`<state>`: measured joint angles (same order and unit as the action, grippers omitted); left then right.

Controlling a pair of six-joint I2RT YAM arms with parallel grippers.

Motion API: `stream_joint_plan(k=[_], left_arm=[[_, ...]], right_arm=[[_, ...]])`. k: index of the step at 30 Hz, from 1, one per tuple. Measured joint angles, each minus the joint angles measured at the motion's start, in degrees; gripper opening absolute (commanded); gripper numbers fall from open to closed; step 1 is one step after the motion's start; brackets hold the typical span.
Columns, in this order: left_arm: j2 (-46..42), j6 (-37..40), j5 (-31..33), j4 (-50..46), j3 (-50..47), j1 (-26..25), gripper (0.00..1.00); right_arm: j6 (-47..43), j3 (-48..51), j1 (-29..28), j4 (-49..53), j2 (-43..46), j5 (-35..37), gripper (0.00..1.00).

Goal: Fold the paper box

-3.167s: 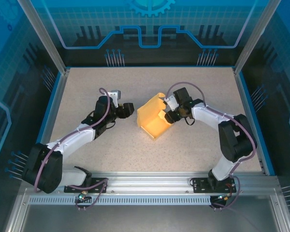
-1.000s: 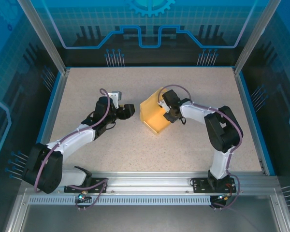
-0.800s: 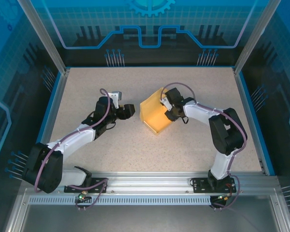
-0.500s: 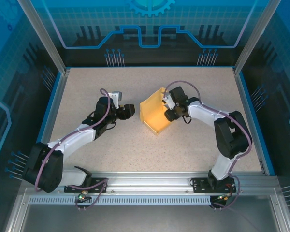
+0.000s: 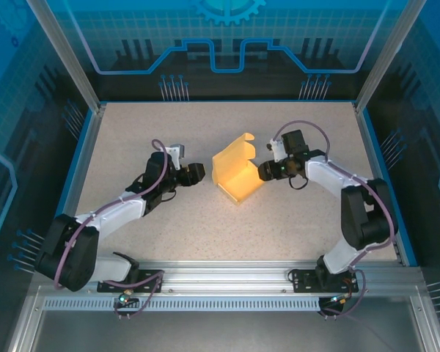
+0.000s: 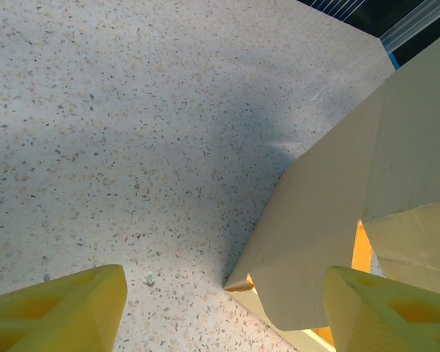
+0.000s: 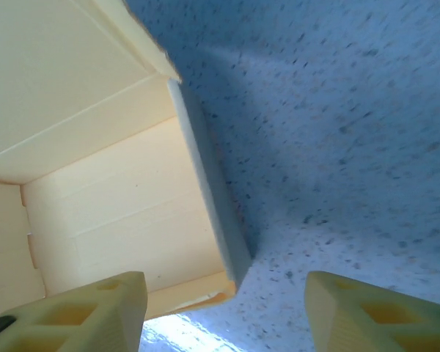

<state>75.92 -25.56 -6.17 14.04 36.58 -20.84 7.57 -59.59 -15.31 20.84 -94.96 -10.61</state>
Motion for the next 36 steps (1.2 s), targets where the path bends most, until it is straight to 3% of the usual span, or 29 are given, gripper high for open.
stream_joint_plan(k=[10, 21, 30, 36], left_arm=[[-0.02, 0.00, 0.98, 0.72, -1.57, 0.00, 0.73], [-2.73, -0.50, 4.50, 0.85, -5.64, 0.00, 0.73], [-5.38, -1.07, 3.17, 5.22, -9.35, -0.04, 0.72], [-1.81, 2.10, 1.14, 8.81, -7.15, -1.66, 0.72]], right_arm=[[3.13, 0.59, -0.59, -2.78, -3.65, -5.99, 0.60], [5.55, 8.66, -4.15, -4.85, 2.21, -8.24, 0.59], [3.54, 11.32, -5.27, -7.08, 13.57, 2.34, 0.62], [-1.18, 6.58, -5.14, -8.68, 12.90, 6.19, 0.62]])
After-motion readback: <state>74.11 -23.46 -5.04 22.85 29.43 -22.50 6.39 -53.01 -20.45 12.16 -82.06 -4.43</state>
